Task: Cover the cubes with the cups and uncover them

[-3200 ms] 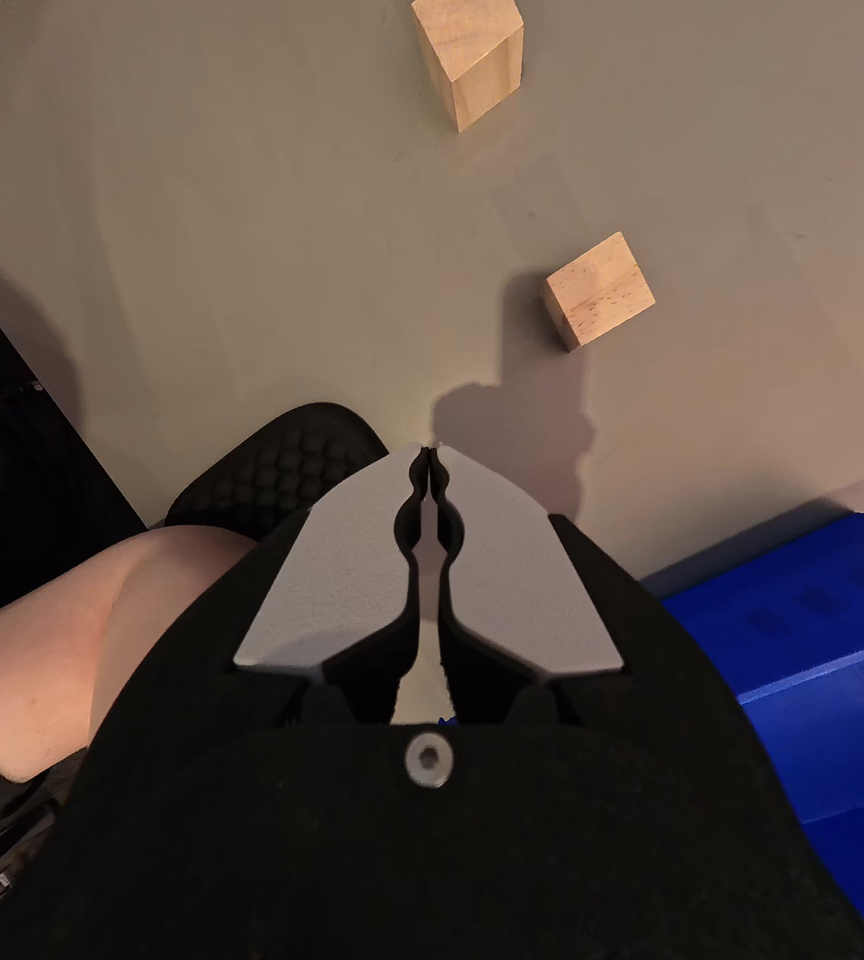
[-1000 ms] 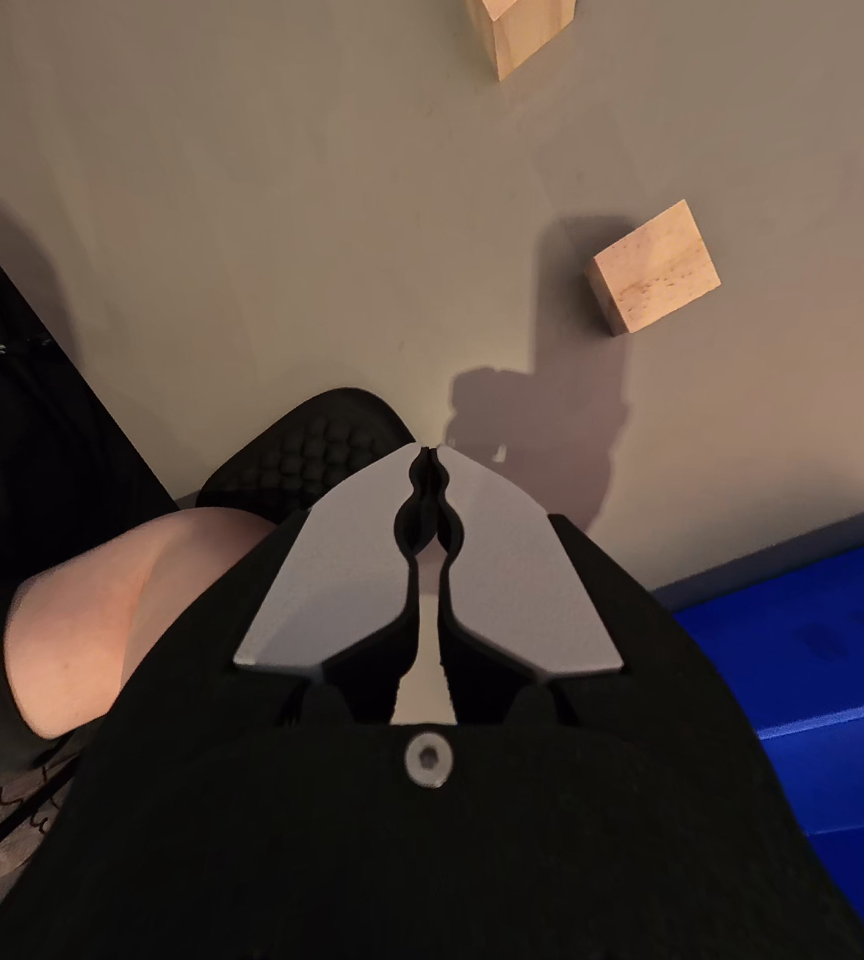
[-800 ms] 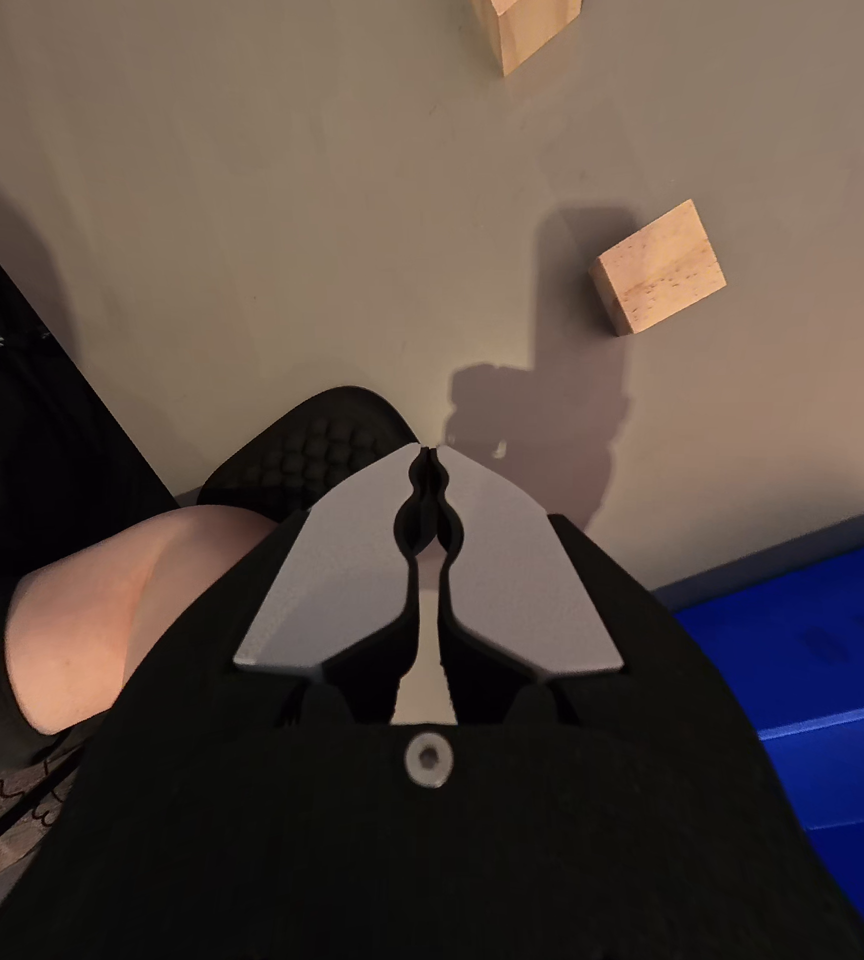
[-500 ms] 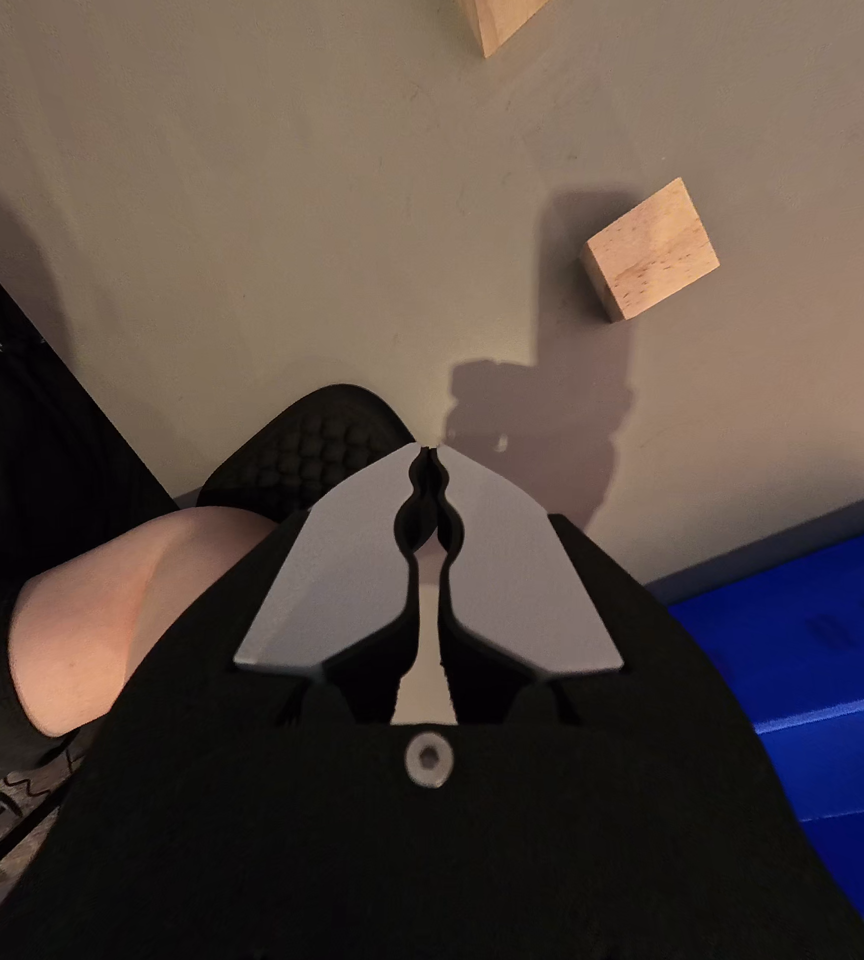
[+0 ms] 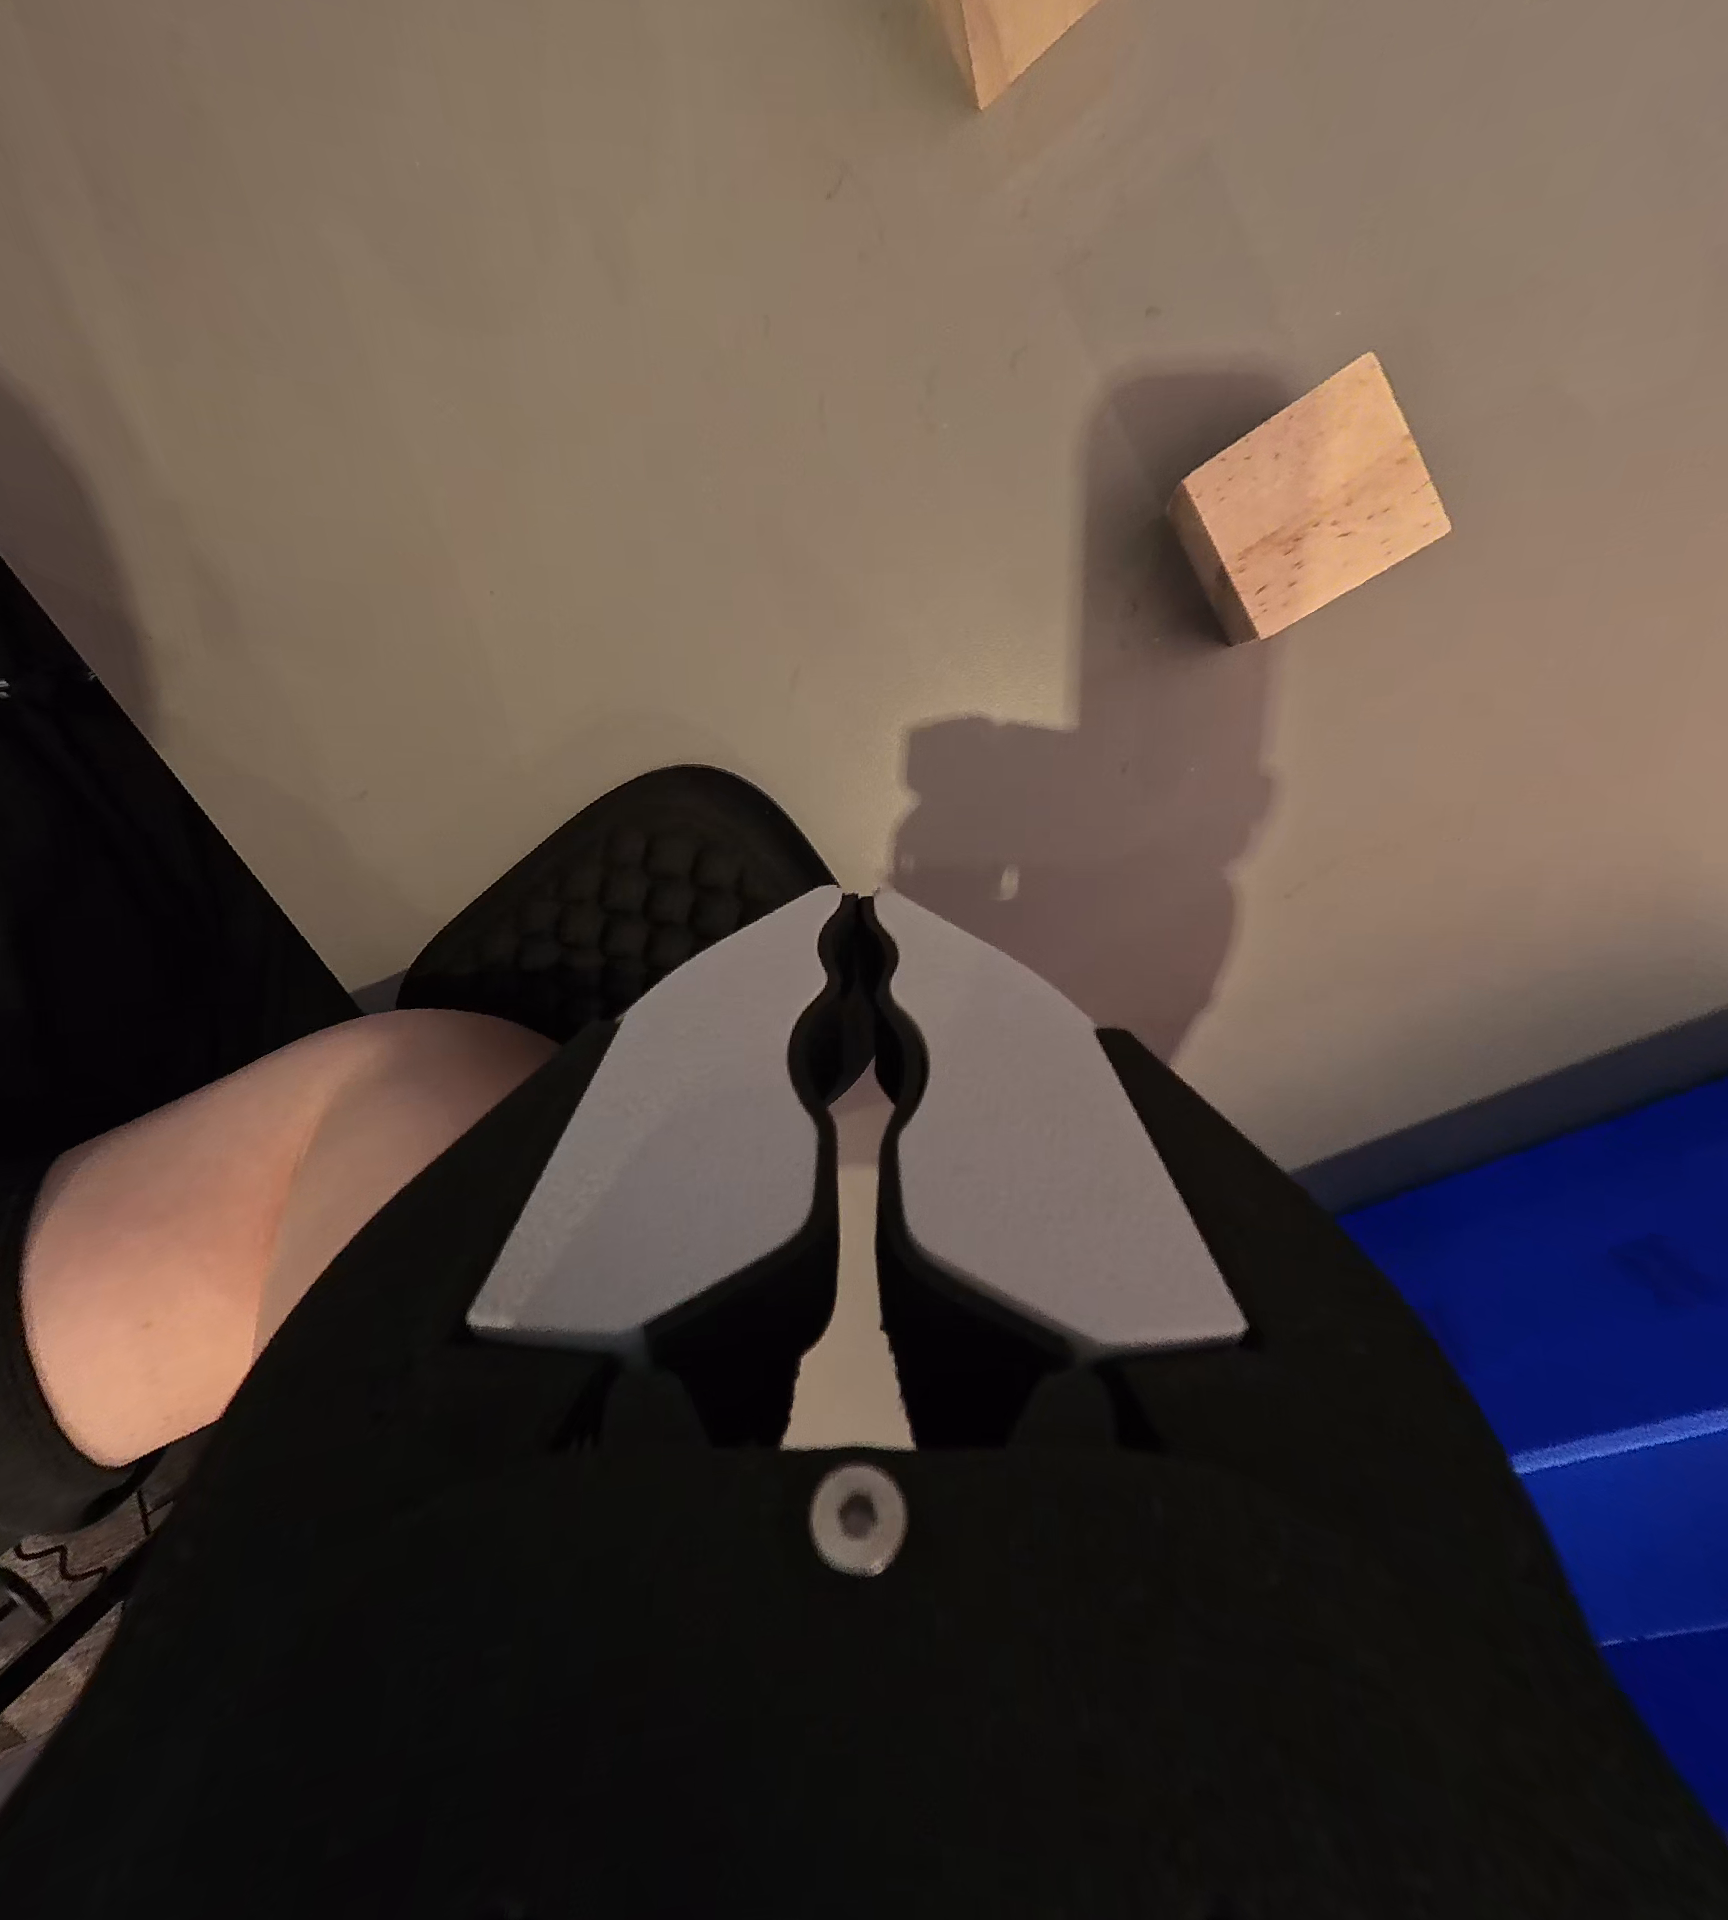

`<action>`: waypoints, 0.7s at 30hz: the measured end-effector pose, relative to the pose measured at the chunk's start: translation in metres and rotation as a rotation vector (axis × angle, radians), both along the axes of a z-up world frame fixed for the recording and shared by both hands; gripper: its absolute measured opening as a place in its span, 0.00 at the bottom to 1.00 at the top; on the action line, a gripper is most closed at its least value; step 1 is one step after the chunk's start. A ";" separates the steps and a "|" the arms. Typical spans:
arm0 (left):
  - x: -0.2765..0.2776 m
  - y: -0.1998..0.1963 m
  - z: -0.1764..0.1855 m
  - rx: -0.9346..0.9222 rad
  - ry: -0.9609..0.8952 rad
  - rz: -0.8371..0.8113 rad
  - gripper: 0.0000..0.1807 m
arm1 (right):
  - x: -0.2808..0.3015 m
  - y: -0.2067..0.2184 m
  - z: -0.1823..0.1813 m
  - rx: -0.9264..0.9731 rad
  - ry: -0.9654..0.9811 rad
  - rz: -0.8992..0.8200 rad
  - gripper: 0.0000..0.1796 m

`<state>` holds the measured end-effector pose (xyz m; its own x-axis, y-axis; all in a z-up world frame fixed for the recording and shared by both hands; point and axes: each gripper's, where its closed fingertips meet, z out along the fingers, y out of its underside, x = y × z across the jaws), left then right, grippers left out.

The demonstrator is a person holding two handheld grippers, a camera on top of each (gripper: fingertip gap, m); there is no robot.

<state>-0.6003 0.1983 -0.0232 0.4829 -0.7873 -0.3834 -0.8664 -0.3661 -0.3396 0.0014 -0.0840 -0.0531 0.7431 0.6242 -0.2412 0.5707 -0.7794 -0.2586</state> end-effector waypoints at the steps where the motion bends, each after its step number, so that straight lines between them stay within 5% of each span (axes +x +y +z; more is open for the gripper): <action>1: 0.000 0.000 0.000 -0.001 0.006 -0.002 0.02 | 0.000 0.000 0.000 -0.001 0.000 0.000 0.00; 21: 0.003 0.002 0.018 0.060 0.019 -0.012 0.02 | -0.003 -0.003 -0.002 -0.028 0.018 0.008 0.00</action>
<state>-0.5977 0.2004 -0.0048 0.4658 -0.7680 -0.4396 -0.8772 -0.3352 -0.3438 -0.0013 -0.0871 -0.0550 0.7336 0.6229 -0.2718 0.5724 -0.7819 -0.2470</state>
